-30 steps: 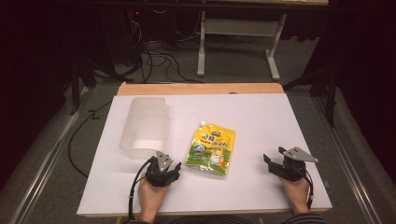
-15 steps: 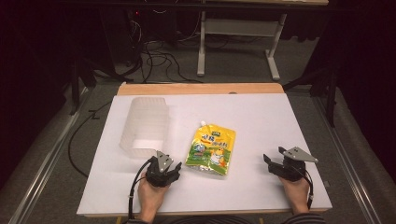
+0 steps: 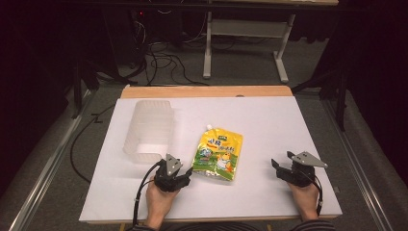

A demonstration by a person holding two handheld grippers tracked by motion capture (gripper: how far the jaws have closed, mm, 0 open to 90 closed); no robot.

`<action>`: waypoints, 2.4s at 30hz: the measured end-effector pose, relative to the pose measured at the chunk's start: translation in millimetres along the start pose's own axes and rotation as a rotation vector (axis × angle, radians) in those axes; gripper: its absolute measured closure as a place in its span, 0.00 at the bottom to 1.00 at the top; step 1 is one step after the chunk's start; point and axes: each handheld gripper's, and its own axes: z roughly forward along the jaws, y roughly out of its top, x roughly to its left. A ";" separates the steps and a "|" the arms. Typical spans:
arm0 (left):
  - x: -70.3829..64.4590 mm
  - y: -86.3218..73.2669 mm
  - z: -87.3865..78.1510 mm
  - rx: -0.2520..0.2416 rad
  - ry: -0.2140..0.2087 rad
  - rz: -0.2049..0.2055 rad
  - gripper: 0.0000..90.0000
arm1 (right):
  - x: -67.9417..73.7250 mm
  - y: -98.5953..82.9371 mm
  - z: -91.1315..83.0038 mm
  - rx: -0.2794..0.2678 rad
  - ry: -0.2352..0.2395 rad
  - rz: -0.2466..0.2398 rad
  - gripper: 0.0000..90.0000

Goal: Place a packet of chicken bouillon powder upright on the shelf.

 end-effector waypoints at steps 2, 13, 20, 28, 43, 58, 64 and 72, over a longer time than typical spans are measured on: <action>-2.4 3.2 0.5 0.001 -0.011 0.003 0.46 | 0.1 0.0 0.0 0.000 0.000 -0.001 0.33; -13.0 32.5 7.6 0.012 -0.048 0.031 0.46 | 0.2 -0.4 -0.6 -0.009 -0.004 -0.001 0.33; -15.4 51.3 19.5 0.051 -0.077 0.015 0.44 | 0.2 -0.4 -0.9 -0.012 -0.004 -0.008 0.33; -12.4 69.7 33.0 0.087 -0.090 -0.013 0.42 | 0.8 -0.5 -1.2 -0.013 -0.004 -0.007 0.33; 1.5 100.8 67.4 0.201 -0.124 -0.096 0.38 | 0.6 -0.7 -1.5 -0.019 -0.002 -0.012 0.33; 11.2 109.5 102.2 0.291 -0.135 -0.174 0.36 | 0.7 -0.7 -1.5 -0.022 0.000 -0.018 0.33; 18.6 109.4 112.2 0.310 -0.161 -0.236 0.36 | 0.8 -0.7 -1.5 -0.021 0.000 -0.019 0.33; 21.8 105.3 119.8 0.341 -0.204 -0.276 0.39 | 1.0 -0.7 -1.2 -0.021 0.002 -0.022 0.33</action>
